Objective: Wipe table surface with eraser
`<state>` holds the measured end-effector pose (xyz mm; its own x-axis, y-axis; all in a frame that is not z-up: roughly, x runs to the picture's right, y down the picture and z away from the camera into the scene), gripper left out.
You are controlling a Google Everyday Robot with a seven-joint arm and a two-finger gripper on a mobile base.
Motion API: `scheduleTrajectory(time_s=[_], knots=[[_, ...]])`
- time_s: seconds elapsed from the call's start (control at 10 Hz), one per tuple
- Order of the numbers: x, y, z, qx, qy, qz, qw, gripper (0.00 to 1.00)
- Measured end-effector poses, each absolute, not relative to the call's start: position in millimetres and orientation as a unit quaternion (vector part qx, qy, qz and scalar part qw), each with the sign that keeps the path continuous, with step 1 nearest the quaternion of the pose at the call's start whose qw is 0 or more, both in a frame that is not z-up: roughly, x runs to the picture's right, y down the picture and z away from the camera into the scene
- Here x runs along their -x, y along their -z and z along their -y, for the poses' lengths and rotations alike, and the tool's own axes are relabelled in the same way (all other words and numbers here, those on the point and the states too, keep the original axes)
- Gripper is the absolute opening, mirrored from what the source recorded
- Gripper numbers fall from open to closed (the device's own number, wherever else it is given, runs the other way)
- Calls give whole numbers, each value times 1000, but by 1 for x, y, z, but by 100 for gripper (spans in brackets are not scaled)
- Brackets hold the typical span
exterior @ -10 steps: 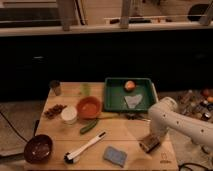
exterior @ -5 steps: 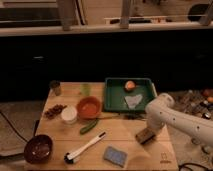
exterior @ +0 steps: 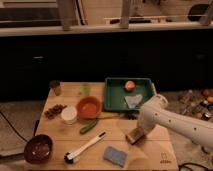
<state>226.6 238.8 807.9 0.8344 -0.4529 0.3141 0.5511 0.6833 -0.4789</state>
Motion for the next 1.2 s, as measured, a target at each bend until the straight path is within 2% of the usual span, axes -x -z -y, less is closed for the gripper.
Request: scheduleTrajectory(time_s=[0.5,1.2], knots=[[-226,-795,-241,281,277,98,913,0],[-225,-795,-241,280,279,99,913,0]])
